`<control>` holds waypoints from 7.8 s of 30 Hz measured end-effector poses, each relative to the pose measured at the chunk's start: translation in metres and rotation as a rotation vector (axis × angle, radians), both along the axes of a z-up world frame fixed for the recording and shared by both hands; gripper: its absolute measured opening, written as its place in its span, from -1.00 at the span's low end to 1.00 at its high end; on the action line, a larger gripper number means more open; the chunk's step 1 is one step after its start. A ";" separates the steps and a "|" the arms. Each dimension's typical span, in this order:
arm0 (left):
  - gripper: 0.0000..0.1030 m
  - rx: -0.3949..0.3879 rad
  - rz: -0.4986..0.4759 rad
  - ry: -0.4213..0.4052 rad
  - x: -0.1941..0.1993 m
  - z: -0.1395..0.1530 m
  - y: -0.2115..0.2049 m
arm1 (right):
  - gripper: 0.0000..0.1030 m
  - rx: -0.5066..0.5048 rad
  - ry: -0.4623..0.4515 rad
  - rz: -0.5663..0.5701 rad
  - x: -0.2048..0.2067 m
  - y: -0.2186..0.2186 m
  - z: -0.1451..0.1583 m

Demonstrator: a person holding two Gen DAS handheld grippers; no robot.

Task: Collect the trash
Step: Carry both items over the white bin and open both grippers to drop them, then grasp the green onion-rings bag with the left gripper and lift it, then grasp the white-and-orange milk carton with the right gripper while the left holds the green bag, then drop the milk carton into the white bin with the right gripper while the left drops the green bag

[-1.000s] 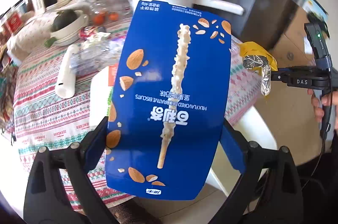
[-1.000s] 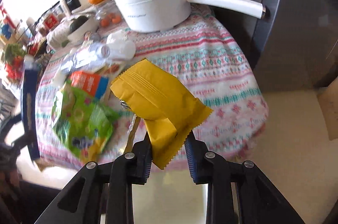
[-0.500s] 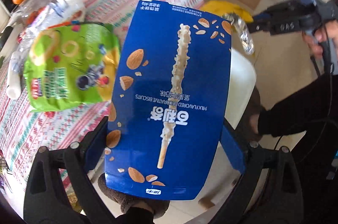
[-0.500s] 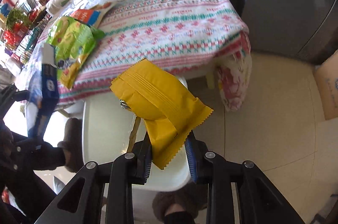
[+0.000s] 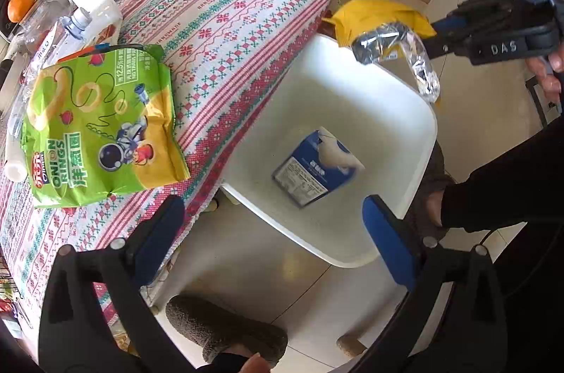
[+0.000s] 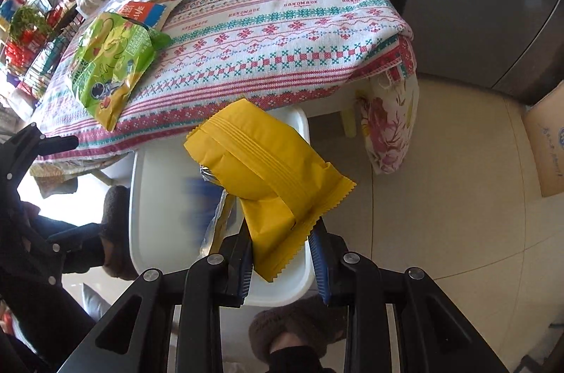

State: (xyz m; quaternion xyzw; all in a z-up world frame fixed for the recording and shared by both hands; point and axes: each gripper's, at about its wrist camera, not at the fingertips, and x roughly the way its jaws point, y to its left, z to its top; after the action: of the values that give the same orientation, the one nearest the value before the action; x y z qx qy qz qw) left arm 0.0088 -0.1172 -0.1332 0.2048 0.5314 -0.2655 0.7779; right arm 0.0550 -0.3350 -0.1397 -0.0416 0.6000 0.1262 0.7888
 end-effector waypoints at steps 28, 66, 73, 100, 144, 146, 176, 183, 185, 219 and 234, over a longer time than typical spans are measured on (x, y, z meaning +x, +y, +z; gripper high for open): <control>0.96 -0.141 0.382 -0.036 0.037 0.038 0.117 | 0.50 -0.017 -0.005 0.044 0.017 0.044 0.013; -0.90 -0.584 0.735 0.120 0.081 0.019 0.179 | 0.57 0.003 -0.073 0.045 0.036 0.086 0.038; -0.93 -0.494 0.696 0.030 0.056 0.061 0.204 | 0.57 0.008 -0.108 0.041 0.048 0.105 0.047; -0.95 -0.424 0.843 -0.277 0.021 0.115 0.308 | 0.61 -0.050 -0.176 0.278 0.087 0.292 0.020; -0.95 -0.400 0.777 -0.167 0.038 0.092 0.267 | -0.93 0.107 -0.332 0.098 0.096 0.230 0.085; -0.95 -0.406 0.760 -0.152 0.040 0.091 0.261 | -0.93 0.115 -0.324 0.074 0.094 0.214 0.088; -0.95 -0.419 0.289 0.007 0.017 0.083 0.106 | -0.94 0.134 -0.450 -0.090 -0.010 0.029 0.143; -0.94 -0.409 0.171 0.118 0.005 0.056 0.054 | -0.94 0.144 -0.451 -0.154 -0.028 -0.014 0.137; -0.93 -0.400 0.152 0.141 0.002 0.048 0.042 | -0.94 0.144 -0.442 -0.166 -0.028 -0.021 0.134; 0.79 -0.261 0.471 -0.039 0.039 0.062 0.148 | 0.11 0.130 -0.223 0.001 -0.024 0.052 0.074; 0.84 -0.280 0.504 -0.030 0.050 0.067 0.166 | 0.54 0.122 -0.249 -0.069 -0.007 0.056 0.085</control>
State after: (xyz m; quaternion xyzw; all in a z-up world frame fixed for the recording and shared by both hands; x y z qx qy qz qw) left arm 0.0586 0.0491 -0.0665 -0.0390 0.5123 -0.1316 0.8478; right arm 0.0480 -0.2786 -0.0543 0.0117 0.4899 0.1289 0.8621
